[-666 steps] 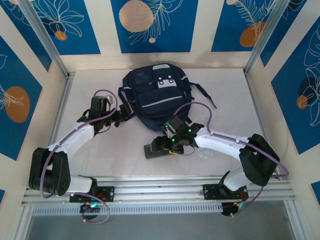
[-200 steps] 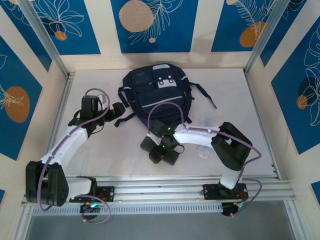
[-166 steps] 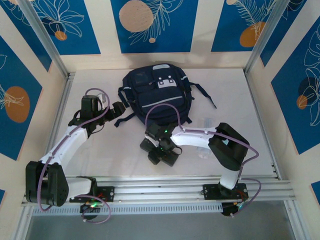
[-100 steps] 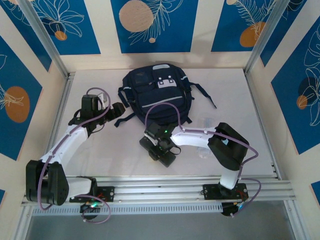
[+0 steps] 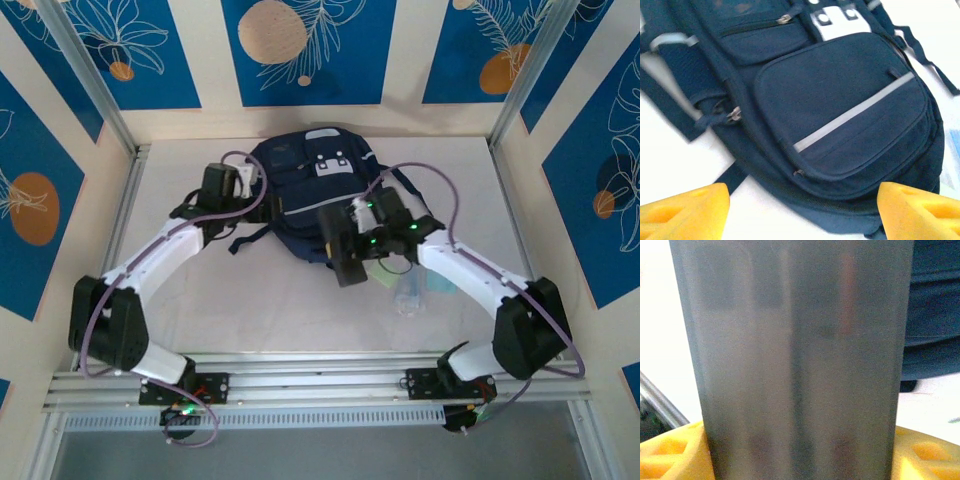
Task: Pack the student bag
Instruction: Open the student bag at the top-center of the table.
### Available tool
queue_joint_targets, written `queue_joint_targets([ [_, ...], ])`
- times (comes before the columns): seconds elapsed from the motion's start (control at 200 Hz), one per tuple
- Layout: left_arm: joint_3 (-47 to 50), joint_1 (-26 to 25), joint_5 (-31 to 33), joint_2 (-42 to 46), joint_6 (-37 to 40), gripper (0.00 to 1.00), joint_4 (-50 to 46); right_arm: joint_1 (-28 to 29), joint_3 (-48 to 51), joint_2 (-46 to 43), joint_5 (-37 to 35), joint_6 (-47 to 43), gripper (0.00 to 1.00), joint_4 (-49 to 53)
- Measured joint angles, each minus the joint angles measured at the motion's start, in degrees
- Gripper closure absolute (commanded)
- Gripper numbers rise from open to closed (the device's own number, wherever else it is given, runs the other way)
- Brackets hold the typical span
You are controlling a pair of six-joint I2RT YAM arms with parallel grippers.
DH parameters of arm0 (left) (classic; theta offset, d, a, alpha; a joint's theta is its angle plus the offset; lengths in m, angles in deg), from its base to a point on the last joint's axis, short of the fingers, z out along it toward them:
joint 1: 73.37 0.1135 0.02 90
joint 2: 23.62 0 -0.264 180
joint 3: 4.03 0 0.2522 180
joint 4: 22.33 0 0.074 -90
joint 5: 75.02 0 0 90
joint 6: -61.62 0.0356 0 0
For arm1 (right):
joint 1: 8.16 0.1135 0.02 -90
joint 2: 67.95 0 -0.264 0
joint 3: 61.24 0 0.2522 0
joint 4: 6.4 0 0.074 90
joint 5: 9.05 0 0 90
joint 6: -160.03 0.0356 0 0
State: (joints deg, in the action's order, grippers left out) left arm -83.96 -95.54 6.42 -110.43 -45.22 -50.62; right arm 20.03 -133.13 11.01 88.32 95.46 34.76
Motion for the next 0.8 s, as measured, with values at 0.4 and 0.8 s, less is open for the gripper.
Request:
queue_joint_targets([
  [0.4,-23.34,-11.43,3.37,-23.69,16.46,0.28,-5.44,-21.81,5.81,-7.10,2.69,11.21,0.55,-0.44],
  [0.8,-34.36,-13.90,4.17,-35.98,25.24,0.25,-13.92,-26.86,8.83,-9.97,5.14,12.81,0.55,-1.09],
])
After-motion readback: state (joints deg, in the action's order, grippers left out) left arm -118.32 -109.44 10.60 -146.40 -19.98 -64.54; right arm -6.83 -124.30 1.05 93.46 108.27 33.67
